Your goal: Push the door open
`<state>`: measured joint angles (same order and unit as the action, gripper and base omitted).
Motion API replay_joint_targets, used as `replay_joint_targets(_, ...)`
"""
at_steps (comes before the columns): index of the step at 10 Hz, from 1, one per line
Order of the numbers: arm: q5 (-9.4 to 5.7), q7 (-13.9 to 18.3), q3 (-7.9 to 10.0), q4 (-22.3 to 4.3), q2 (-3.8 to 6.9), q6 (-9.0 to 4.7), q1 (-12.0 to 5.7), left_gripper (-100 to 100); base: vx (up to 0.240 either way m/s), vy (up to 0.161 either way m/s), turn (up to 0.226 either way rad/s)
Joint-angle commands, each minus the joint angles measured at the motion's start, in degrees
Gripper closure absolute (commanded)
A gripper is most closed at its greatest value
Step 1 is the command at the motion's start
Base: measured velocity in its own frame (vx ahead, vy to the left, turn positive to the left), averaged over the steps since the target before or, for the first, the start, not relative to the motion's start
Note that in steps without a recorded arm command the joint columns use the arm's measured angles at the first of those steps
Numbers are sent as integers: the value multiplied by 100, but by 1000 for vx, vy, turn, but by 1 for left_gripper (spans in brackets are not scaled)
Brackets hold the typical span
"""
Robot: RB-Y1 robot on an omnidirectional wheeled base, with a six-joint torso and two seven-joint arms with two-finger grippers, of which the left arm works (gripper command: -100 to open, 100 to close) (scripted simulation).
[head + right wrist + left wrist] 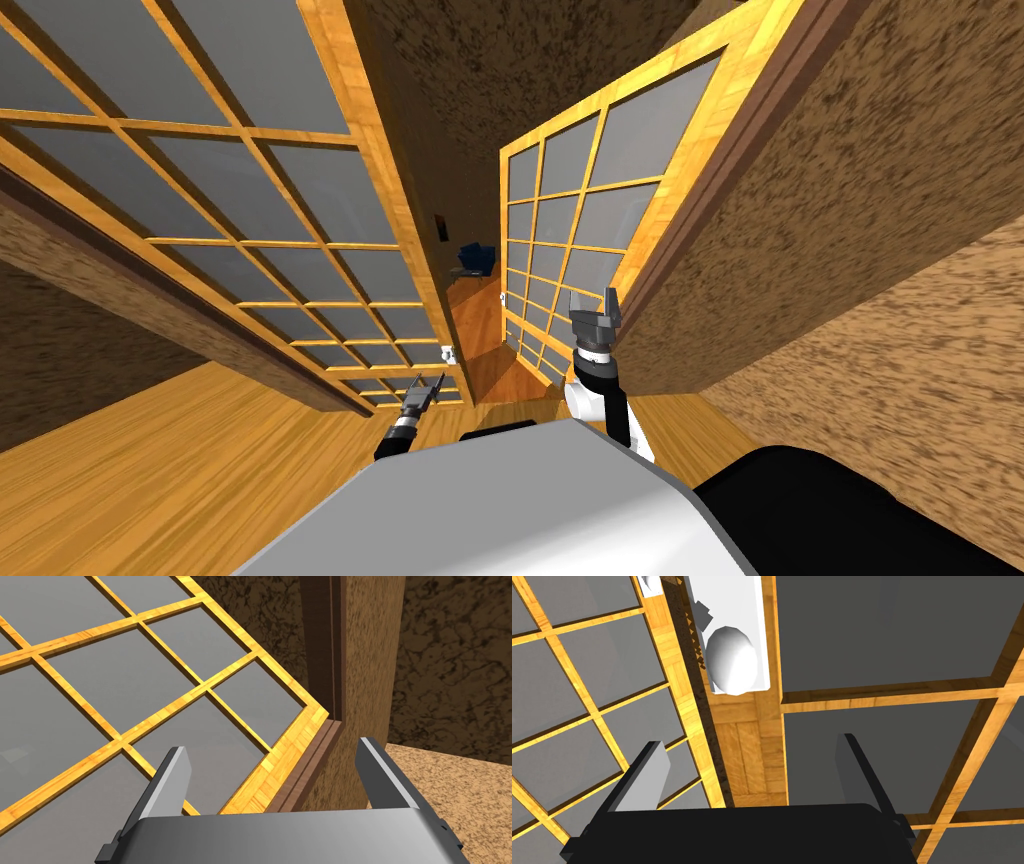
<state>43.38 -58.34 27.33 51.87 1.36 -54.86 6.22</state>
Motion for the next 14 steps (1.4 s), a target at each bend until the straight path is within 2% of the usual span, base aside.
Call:
replay_joint_targets(1, -2, -46, 17, -15, -18, -8, 3, -100, 185, 12, -19)
replay_joint_targets(3, -9, -103, 42, -50, -108, -26, -3, -100, 226, 1, -25)
replay_joint_targets(5, -16, -169, 71, -91, -332, -46, -9, -100, 217, -6, -23)
replay_joint_targets(6, -8, -131, 54, -41, -265, -27, 11, -100, 82, 2, 16)
replay_joint_targets(7, -8, -131, 54, -41, -265, -27, 11, 100, -18, -7, -11)
replay_joint_targets(12, -8, -131, 54, -41, -265, -27, 11, 100, -13, -2, -6)
replay_joint_targets(13, -110, 64, 37, -92, -243, -38, -20, 100, 8, 2, -56)
replay_joint_targets(14, -152, 136, 37, -106, -231, -43, -32, 100, 15, 8, -60)
